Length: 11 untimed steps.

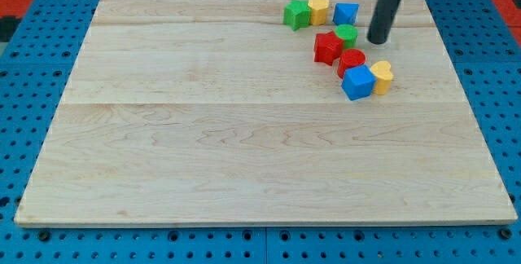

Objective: Move your arm away from the green circle

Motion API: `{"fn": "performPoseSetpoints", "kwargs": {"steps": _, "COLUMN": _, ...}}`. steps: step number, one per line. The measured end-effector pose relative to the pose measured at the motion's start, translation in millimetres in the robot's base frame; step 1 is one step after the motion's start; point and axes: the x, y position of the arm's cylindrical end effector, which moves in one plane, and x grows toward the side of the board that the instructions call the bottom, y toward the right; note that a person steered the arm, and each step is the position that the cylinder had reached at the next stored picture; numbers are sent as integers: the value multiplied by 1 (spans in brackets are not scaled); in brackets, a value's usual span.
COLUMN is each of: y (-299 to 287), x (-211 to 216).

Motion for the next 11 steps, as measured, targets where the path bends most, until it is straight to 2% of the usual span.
{"fn": "performPoseSetpoints", "kwargs": {"steps": 3, "y": -66, "x": 12}}
{"fn": "performPoseSetpoints", "kwargs": {"steps": 7, "y": -80, "x": 6}}
{"fn": "performPoseSetpoints", "kwargs": {"steps": 8, "y": -64, "x": 6}}
{"fn": "performPoseSetpoints", "kwargs": {"steps": 10, "y": 68, "x": -4}}
{"fn": "performPoseSetpoints", "kwargs": {"steps": 11, "y": 63, "x": 18}}
